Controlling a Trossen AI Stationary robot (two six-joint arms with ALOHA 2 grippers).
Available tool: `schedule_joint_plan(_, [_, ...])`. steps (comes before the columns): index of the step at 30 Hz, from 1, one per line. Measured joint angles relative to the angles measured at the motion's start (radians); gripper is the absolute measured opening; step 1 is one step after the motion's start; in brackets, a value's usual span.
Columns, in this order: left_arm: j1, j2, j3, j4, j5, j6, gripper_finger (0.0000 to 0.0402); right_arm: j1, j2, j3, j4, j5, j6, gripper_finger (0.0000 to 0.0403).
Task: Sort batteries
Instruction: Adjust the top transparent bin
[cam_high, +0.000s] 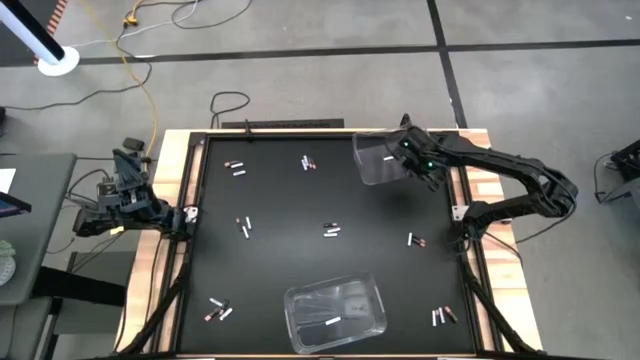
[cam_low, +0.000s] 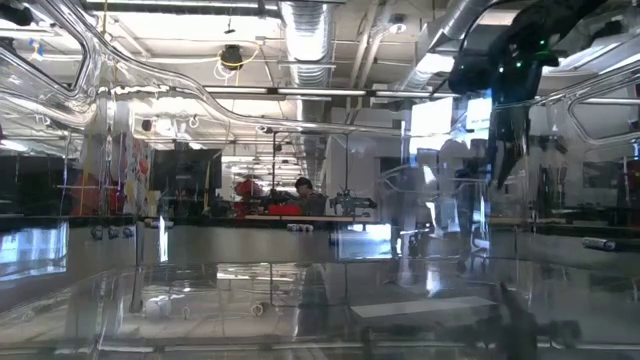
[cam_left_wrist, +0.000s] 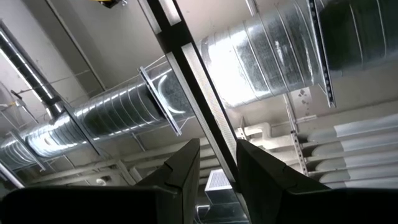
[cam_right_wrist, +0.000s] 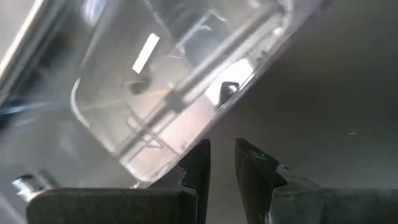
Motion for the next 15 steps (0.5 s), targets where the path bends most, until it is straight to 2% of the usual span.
schedule_joint_plan(15, [0.000, 0.000, 0.000, 0.000, 0.001, 0.000, 0.0102, 0.032, -0.002, 0.000, 0.062, -0.020, -0.045, 0.0093])
